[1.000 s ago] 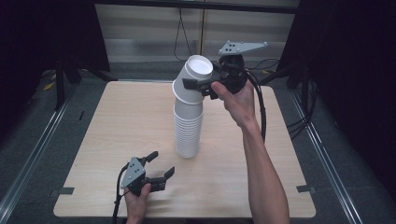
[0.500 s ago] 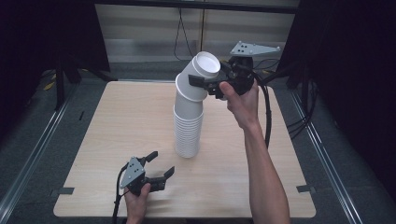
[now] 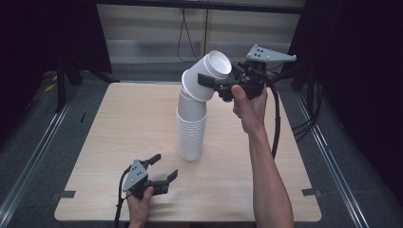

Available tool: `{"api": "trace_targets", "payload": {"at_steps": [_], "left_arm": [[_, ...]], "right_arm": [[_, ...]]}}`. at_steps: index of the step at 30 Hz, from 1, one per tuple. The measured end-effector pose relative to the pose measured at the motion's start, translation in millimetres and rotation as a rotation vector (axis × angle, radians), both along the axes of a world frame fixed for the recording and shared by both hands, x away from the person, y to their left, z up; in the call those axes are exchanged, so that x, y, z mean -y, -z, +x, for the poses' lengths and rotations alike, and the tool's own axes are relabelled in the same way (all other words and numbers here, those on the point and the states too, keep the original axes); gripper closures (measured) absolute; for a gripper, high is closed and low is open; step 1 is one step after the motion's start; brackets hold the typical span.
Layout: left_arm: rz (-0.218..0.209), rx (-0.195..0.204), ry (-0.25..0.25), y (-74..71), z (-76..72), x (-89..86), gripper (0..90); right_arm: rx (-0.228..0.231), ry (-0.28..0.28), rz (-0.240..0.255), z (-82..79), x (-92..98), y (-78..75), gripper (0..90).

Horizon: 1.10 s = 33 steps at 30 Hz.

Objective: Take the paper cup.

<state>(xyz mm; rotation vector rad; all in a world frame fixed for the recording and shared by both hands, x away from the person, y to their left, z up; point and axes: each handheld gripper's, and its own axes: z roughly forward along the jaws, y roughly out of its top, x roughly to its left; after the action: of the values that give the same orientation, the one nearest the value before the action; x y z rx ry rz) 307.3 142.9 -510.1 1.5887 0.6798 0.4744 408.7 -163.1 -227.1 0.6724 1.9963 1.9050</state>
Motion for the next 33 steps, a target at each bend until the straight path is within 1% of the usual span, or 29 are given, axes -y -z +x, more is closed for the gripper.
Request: {"api": "trace_targets", "payload": {"at_steps": [8, 10, 12, 16, 19, 21, 22, 23, 25, 26, 30, 31, 33], "left_arm": [[-0.003, -0.003, 0.001, 0.1, 0.1, 0.1, 15.9], [0.000, -0.002, 0.002, 0.0, 0.3, -0.1, 15.9], [0.000, -0.004, 0.006, -0.1, 0.5, 0.3, 15.9], [0.005, -0.001, 0.003, -0.2, 0.6, 0.1, 15.9], [0.003, -0.005, 0.006, -0.1, 0.7, 0.3, 15.9], [0.001, -0.004, 0.007, -0.1, 0.7, 0.5, 15.9], [0.009, -0.001, 0.006, -0.2, 0.7, -0.2, 15.9], [0.005, -0.002, 0.004, -0.2, 0.6, 0.2, 15.9], [0.009, -0.001, 0.003, -0.2, 0.7, 0.2, 15.9], [0.000, -0.012, 0.003, -0.1, 0.4, 1.0, 15.9], [0.001, -0.013, 0.004, -0.3, 1.1, 2.1, 15.9], [-0.006, -0.023, 0.000, -0.2, 1.2, 2.1, 15.9], [0.013, -0.013, 0.003, -0.5, 1.6, 0.6, 15.9]], "right_arm": [[0.010, 0.012, 0.018, -6.2, 7.9, 3.2, 21.0], [0.011, 0.016, 0.016, -7.6, 10.4, 4.9, 21.0], [0.011, 0.011, 0.019, -8.9, 13.0, 6.7, 21.1], [0.014, 0.018, 0.040, -12.9, 19.6, 9.0, 21.2], [0.014, 0.030, 0.035, -16.0, 24.3, 10.6, 21.2], [0.015, 0.031, 0.041, -17.0, 26.9, 12.3, 21.2], [0.010, 0.034, 0.038, -17.7, 28.5, 13.3, 21.2], [0.011, 0.037, 0.038, -18.2, 30.1, 14.4, 21.2], [0.010, 0.039, 0.045, -19.4, 33.7, 16.3, 21.2], [0.009, 0.039, 0.049, -20.0, 35.4, 17.1, 21.2], [0.010, 0.044, 0.045, -24.0, 39.4, 19.4, 21.3], [0.011, 0.046, 0.043, -24.9, 39.9, 19.8, 21.3], [0.009, 0.046, 0.037, -27.9, 41.6, 21.7, 21.3]]}}
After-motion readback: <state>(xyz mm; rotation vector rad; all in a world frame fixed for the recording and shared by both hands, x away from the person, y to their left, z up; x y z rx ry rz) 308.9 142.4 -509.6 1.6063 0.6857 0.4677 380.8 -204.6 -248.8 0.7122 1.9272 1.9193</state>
